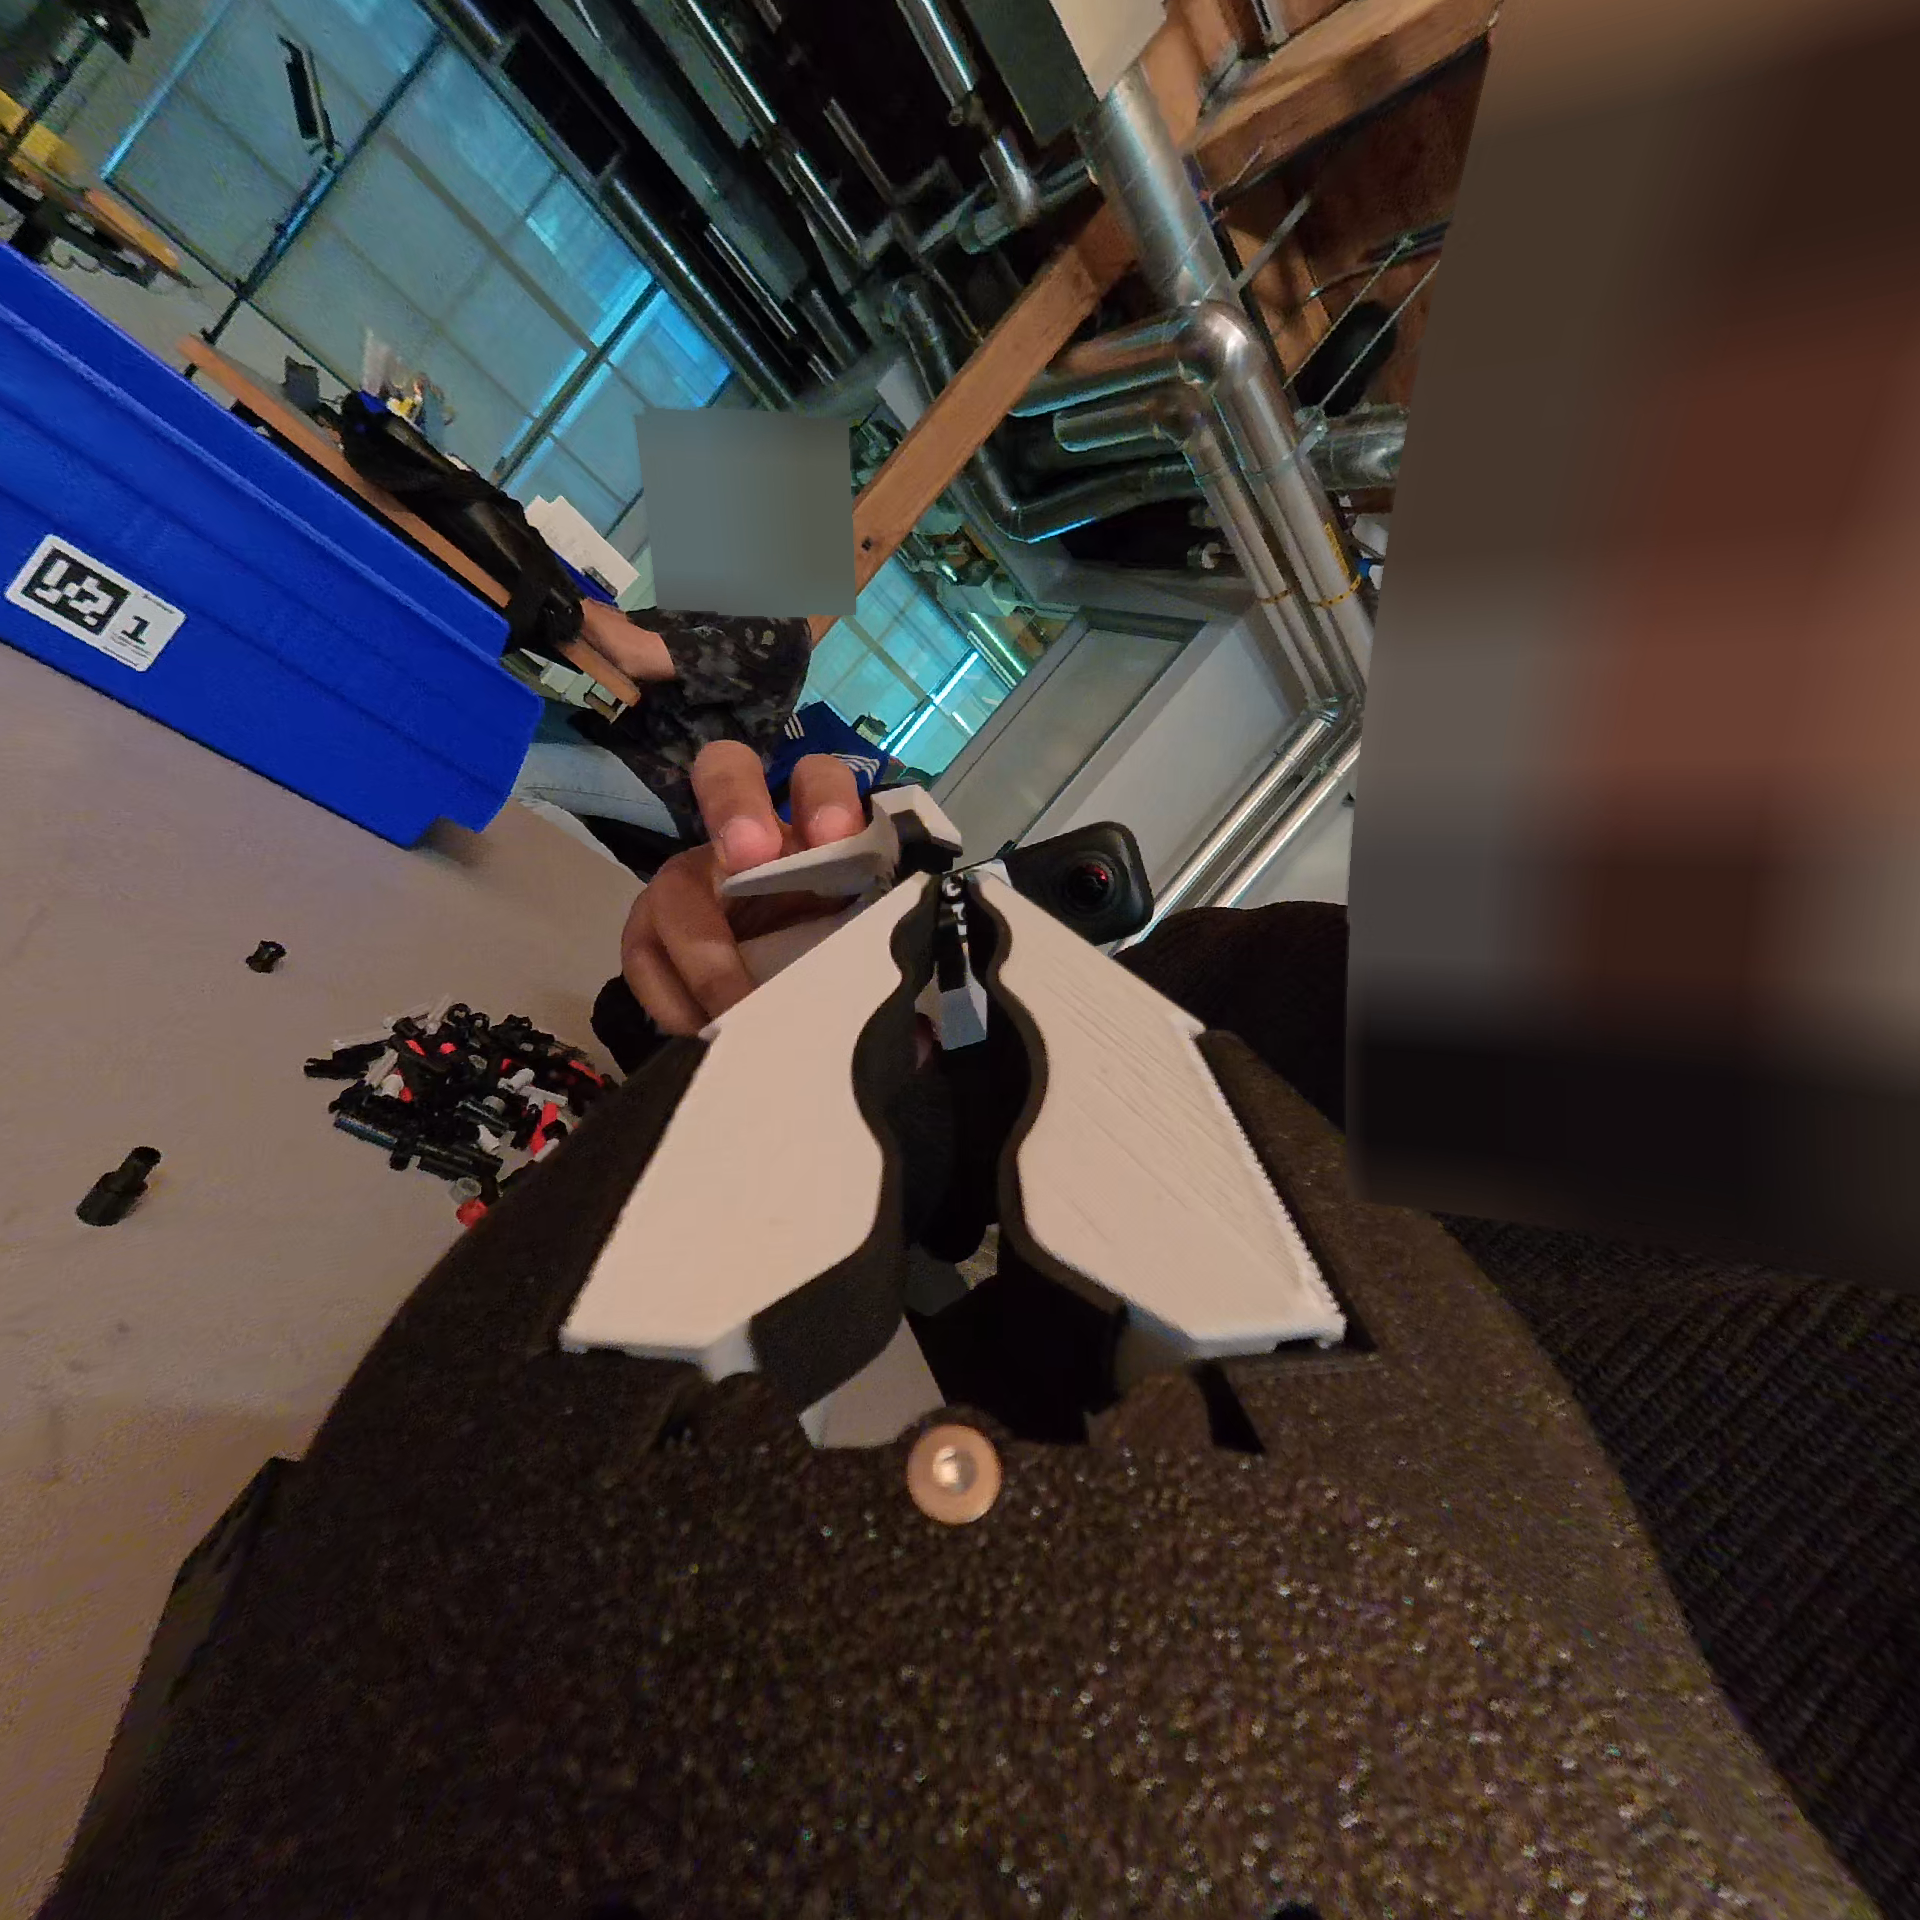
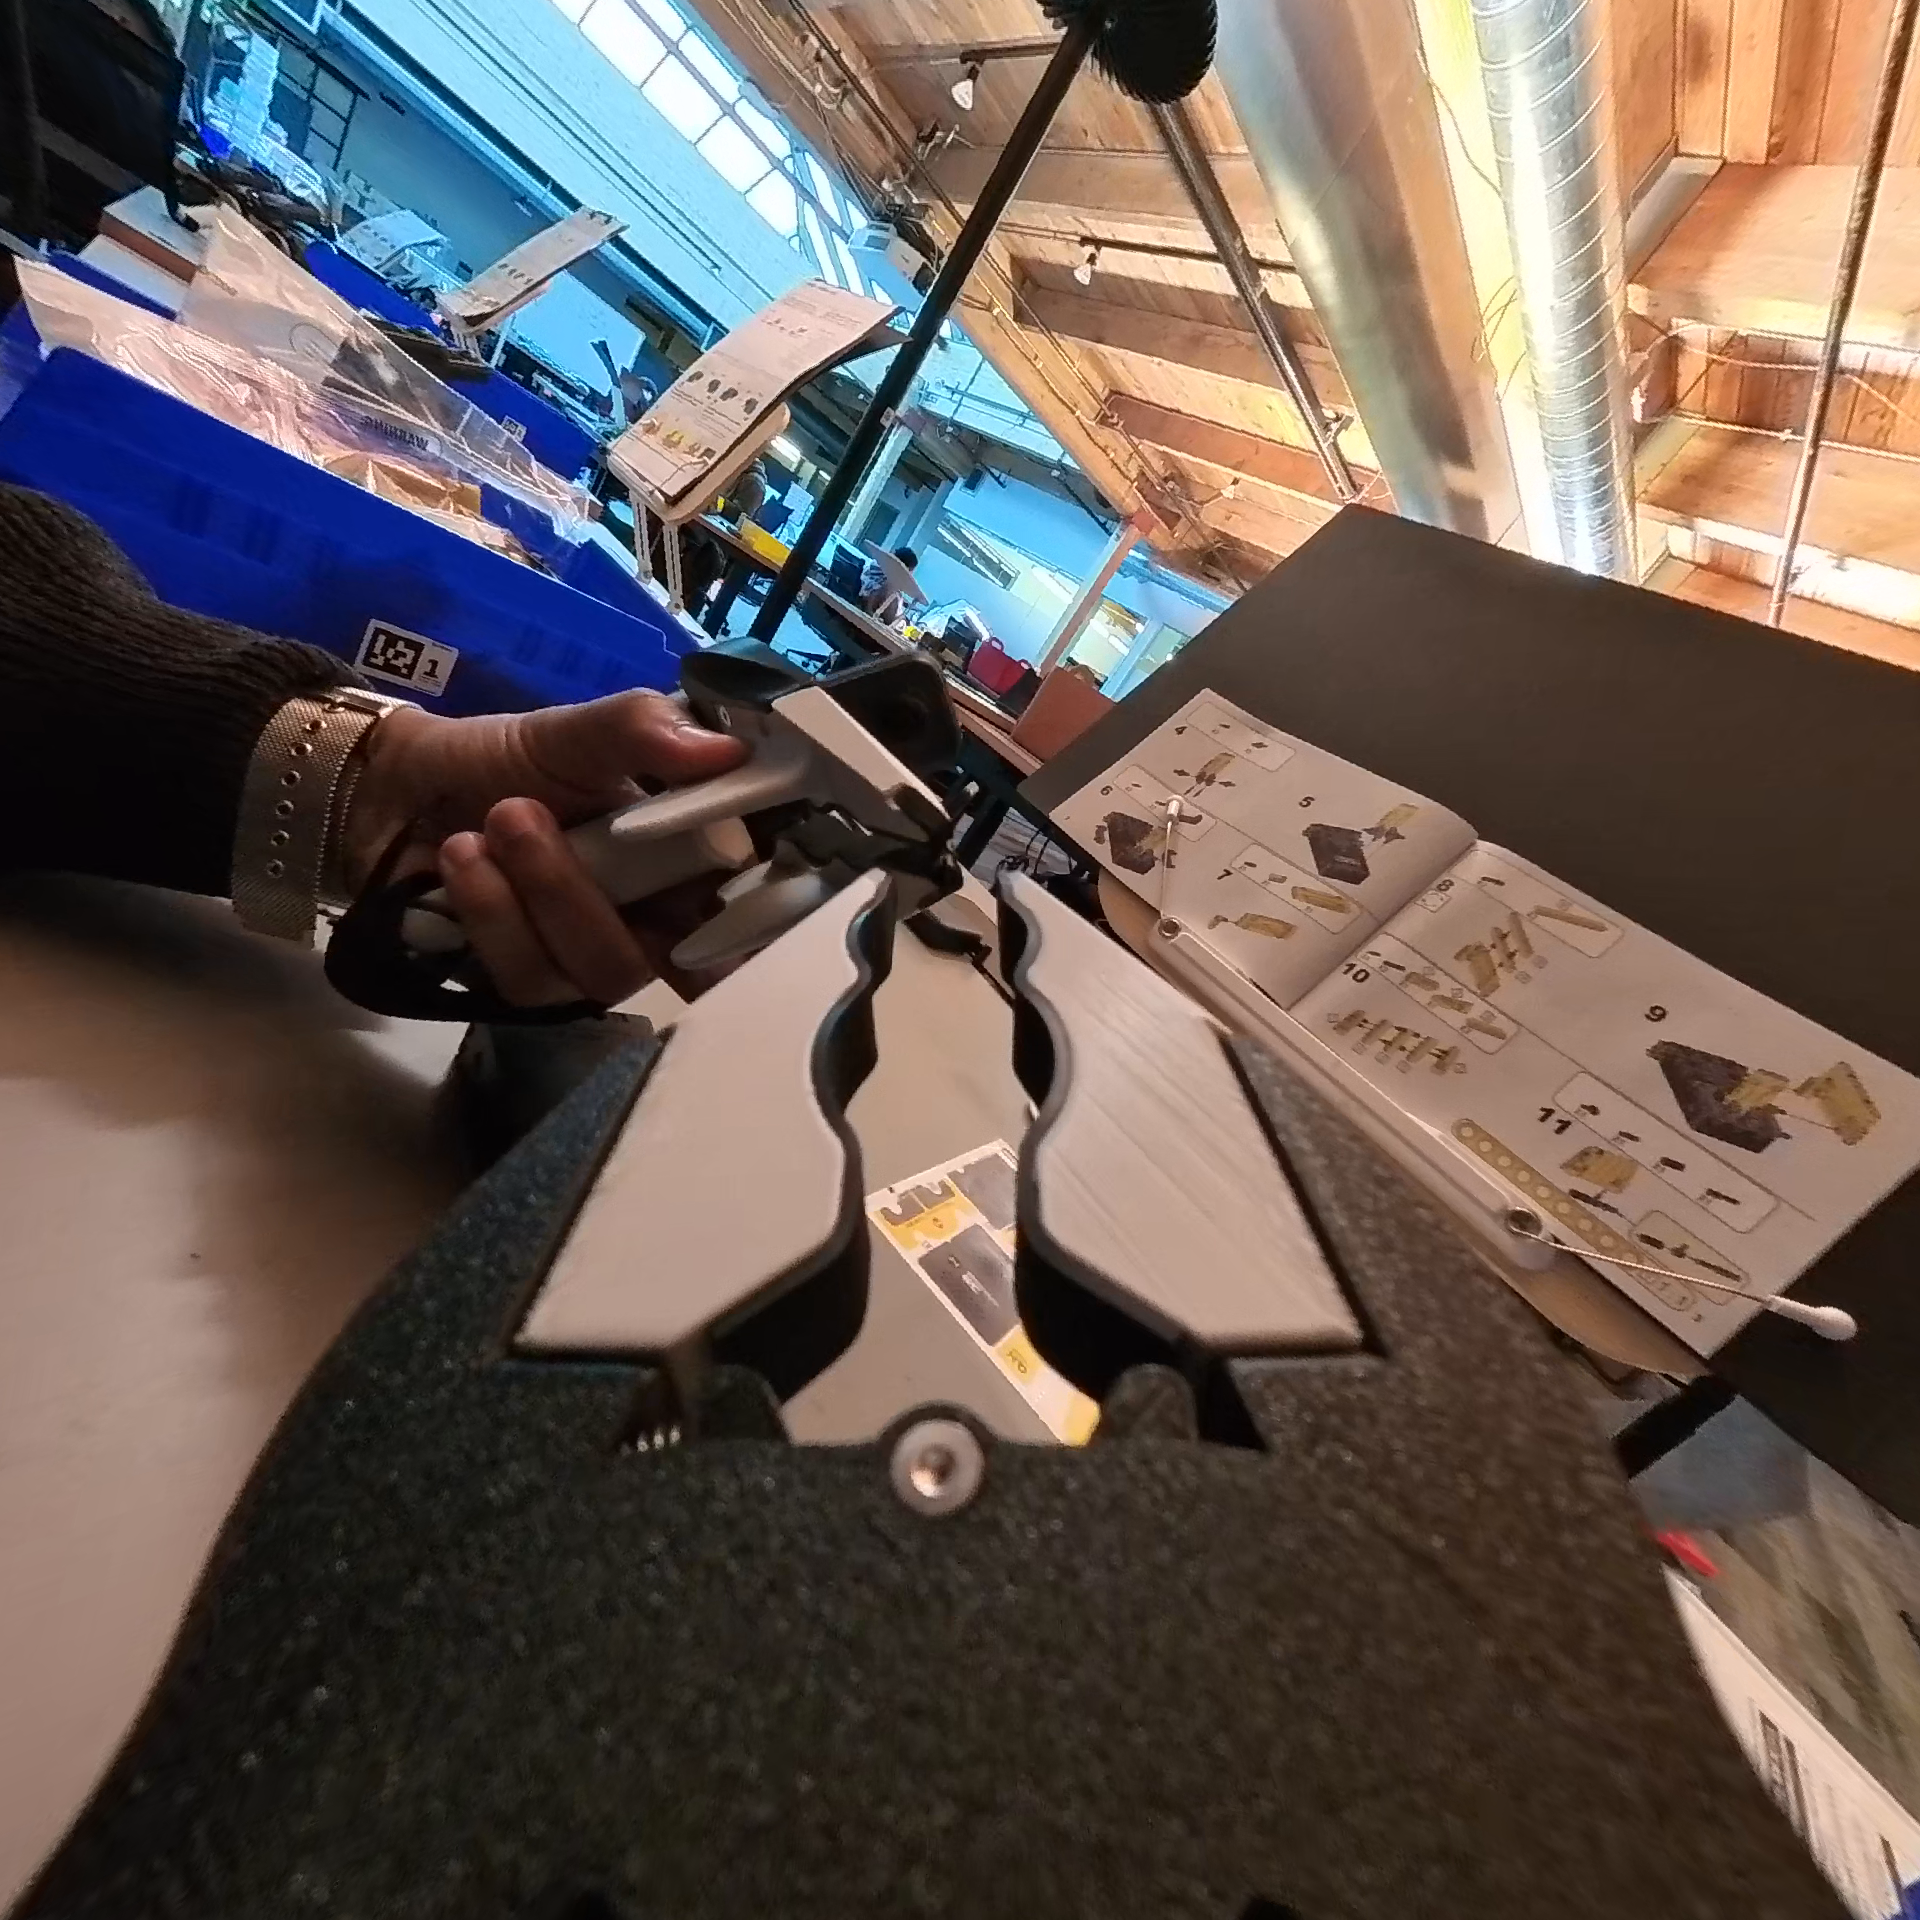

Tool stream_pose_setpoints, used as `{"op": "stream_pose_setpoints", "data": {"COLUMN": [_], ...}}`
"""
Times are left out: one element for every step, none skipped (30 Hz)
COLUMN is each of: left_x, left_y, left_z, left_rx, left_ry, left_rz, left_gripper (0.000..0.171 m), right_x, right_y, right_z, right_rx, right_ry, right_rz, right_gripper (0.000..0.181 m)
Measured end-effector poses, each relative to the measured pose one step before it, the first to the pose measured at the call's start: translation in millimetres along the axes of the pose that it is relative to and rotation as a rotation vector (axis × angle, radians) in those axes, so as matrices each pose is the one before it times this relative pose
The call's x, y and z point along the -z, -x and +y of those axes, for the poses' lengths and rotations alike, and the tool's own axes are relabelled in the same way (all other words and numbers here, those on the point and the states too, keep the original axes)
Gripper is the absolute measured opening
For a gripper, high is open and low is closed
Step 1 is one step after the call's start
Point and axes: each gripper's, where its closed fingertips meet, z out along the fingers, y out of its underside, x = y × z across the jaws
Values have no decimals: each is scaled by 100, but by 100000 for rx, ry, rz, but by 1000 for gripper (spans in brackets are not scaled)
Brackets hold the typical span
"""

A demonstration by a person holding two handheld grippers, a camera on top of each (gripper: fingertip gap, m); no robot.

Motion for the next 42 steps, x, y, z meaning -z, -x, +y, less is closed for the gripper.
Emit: {"op": "stream_pose_setpoints", "data": {"left_x": [9,14,1,-4,-14,-24,-42,-46,-41,-37,-37,-6,14,16,8,-10,-3,4,17,24,12,5,8,-15,-16,-20,-26,-13,-18,-28,-19,-19,-6,25,38,22,15,-14,-21,-20,-8,-5], "left_y": [-33,-37,-1,48,35,39,47,52,9,-12,-5,-6,2,-18,-48,-25,-2,-6,-13,-1,2,1,-12,-64,-73,-29,-16,-69,-62,-46,-26,-24,2,37,73,77,34,5,33,68,25,-40], "left_z": [-15,-18,-17,15,65,75,77,80,84,62,62,-1,-11,17,20,6,6,-5,-12,-19,-8,-24,-8,3,-1,18,16,-7,12,4,3,19,0,18,4,-3,-7,3,20,53,46,1], "left_rx": [431,403,429,441,326,253,217,171,142,156,124,85,188,283,276,107,-178,-308,-286,-237,-1,278,472,290,114,-108,-313,-164,-117,-123,-105,-51,15,-65,-7,120,127,10,-29,-60,8,74], "left_ry": [-114,-144,-64,147,410,448,411,400,394,323,274,-35,-73,76,139,170,249,182,124,-12,-70,-214,-177,-106,-40,114,172,91,144,106,58,31,16,18,-25,10,2,37,169,325,217,-20], "left_rz": [387,383,156,-140,-79,-56,-196,-116,40,120,131,91,46,327,417,119,-257,-300,-234,-169,15,264,401,636,482,38,-169,143,136,75,41,71,23,-110,-294,-342,-205,-70,-279,-452,-98,338], "left_gripper": [3,3,3,3,3,3,3,3,3,3,3,3,3,3,3,3,3,3,3,3,3,3,3,3,3,3,3,3,3,3,3,3,3,3,3,3,3,3,3,3,3,3], "right_x": [24,8,2,-7,-9,17,31,40,38,36,23,1,-7,-18,-1,9,15,13,0,-1,-11,-16,-19,-18,-18,7,7,13,13,16,16,17,4,-3,-1,-6,5,23,42,41,23,12], "right_y": [12,23,17,19,50,47,13,-11,0,-4,12,59,85,44,30,9,-12,-37,-42,-21,3,3,2,21,0,12,13,23,10,2,-5,-8,2,23,3,1,-3,-4,18,23,12,4], "right_z": [-40,-12,12,39,46,14,-89,-154,-129,-78,-40,5,16,-23,-36,-30,-3,-4,2,12,31,54,77,98,92,19,-38,-69,-60,-55,-38,-26,10,46,70,68,12,-39,-122,-153,-120,-48], "right_rx": [-134,-56,88,280,313,171,60,-127,-257,-86,280,503,607,776,730,363,-5,-130,-137,-118,-43,15,-53,-91,11,149,106,-158,-407,-357,-172,-161,-220,-216,-132,-89,-151,-186,-228,-268,-56,381], "right_ry": [-219,-85,114,209,231,13,-446,-695,-545,-276,-103,32,134,5,-102,-32,40,-1,-20,23,129,231,363,482,411,76,-182,-227,-195,-154,-119,-151,-101,9,148,161,-55,-264,-468,-541,-343,68], "right_rz": [-137,-164,-114,-66,-214,-195,19,24,-136,-154,-150,-291,-329,91,255,108,23,96,194,128,40,78,-27,-177,-128,-119,-186,-267,-346,-307,-216,-121,-46,-2,68,110,125,55,-101,-166,-52,107], "right_gripper": [19,19,19,19,19,19,17,15,13,10,8,7,5,5,5,5,5,6,6,6,6,6,6,6,6,6,5,5,5,5,5,5,5,5,5,5,5,5,5,6,6,5]}}
